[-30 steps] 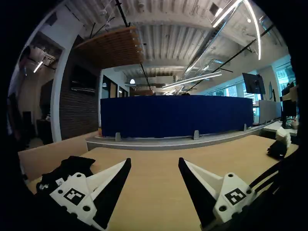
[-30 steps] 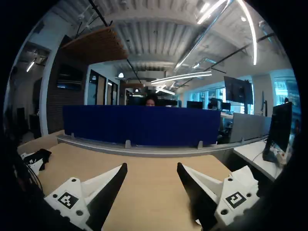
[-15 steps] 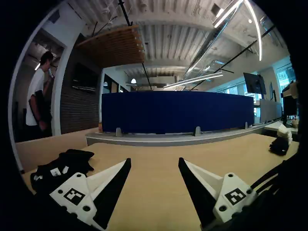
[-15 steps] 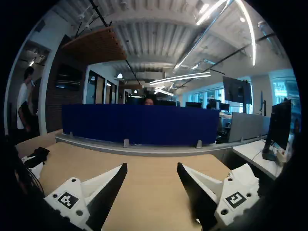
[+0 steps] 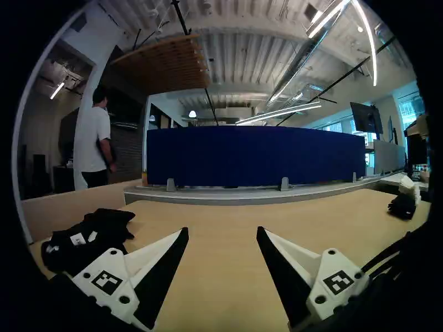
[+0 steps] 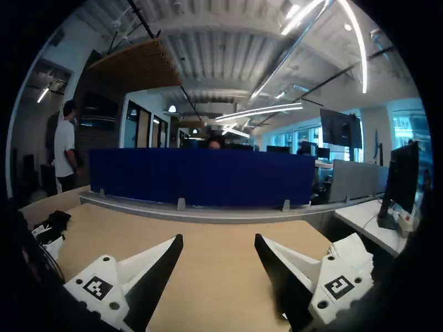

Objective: Fold towel

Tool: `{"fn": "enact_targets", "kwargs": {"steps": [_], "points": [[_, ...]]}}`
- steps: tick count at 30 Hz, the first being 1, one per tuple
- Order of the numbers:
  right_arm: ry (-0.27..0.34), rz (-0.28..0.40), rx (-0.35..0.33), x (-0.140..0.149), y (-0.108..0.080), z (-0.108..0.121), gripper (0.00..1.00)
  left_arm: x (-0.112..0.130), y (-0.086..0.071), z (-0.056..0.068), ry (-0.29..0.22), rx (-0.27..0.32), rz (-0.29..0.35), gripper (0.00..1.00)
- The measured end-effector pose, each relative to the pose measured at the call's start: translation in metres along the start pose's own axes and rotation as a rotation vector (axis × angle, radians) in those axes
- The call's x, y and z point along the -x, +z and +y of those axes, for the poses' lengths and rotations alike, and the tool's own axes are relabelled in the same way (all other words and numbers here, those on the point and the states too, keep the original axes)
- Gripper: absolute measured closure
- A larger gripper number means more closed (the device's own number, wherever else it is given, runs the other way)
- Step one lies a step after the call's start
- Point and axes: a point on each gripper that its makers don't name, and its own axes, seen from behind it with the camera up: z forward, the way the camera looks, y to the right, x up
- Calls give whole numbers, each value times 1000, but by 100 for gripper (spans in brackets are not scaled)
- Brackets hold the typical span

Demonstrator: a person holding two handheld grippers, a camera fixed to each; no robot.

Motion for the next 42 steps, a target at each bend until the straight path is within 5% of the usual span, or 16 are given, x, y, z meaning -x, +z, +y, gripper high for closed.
{"fn": "enact_targets", "kwargs": {"steps": [21,32,42], "points": [[31,81,9,-19,2,19,0,-1,-4,4,2,10,-3,9],[45,113,23,0,23,35,0,-1,-4,4,2,10,-3,8],[77,106,25,46,35,51,0,-2,-2,2,2,10,-3,6]]}}
